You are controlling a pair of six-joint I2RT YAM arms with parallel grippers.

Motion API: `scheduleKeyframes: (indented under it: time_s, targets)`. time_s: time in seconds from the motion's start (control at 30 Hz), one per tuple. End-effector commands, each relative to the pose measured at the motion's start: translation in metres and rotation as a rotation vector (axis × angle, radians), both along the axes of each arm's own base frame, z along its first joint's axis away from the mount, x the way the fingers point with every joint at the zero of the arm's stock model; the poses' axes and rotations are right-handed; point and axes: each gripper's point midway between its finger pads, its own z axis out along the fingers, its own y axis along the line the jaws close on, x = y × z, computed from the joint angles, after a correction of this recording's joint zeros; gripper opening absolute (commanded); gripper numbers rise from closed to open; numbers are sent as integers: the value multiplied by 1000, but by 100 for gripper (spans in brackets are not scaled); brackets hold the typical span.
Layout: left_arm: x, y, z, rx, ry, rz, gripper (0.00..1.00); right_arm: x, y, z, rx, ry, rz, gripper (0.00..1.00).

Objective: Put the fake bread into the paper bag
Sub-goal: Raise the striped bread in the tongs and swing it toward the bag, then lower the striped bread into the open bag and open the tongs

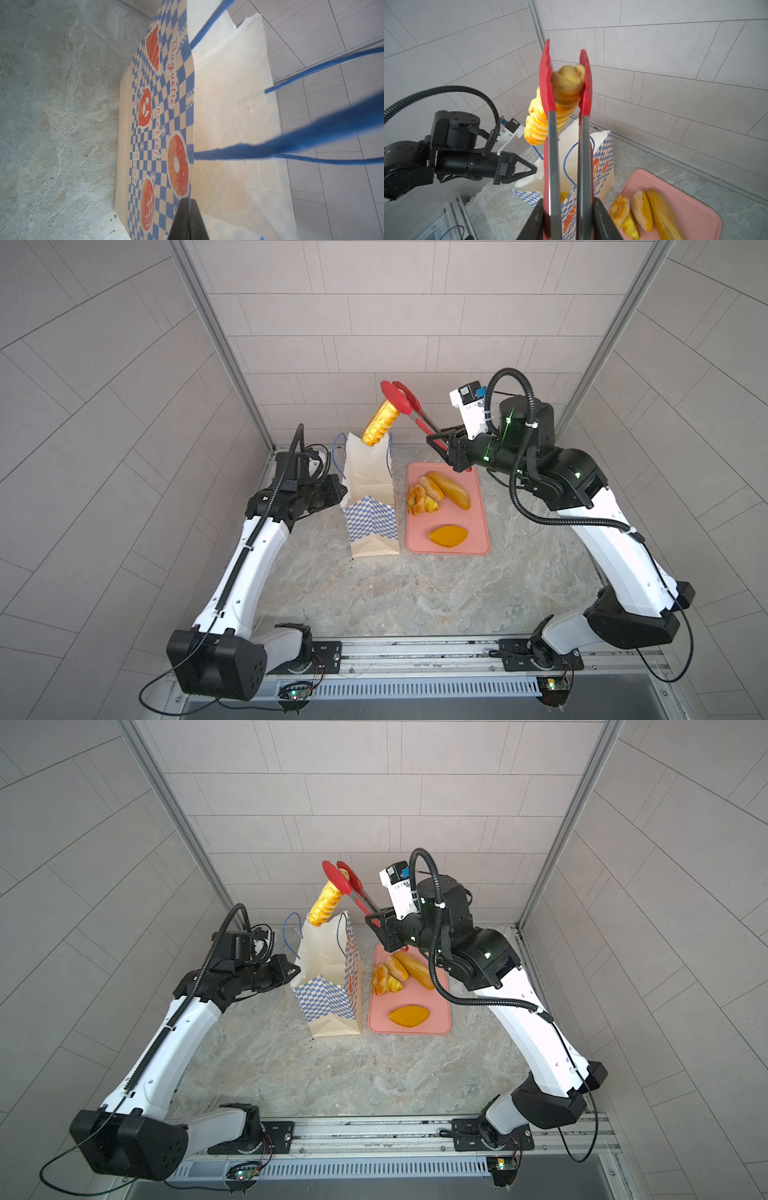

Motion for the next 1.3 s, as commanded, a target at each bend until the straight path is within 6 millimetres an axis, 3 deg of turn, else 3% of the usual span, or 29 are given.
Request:
scheduleKeyframes:
  time_s: [0.0,0.77,1.27]
  targets:
    - [2,-2,13,2,-37,-6,0,-3,0,13,-77,-91,-22,34]
    - [2,-3,11,4,-31,-5,0,-3,43,-32,-411,-151,-37,34]
    - [1,-2,12,4,-35,-5,0,-3,54,-54,-508,-137,-38,38]
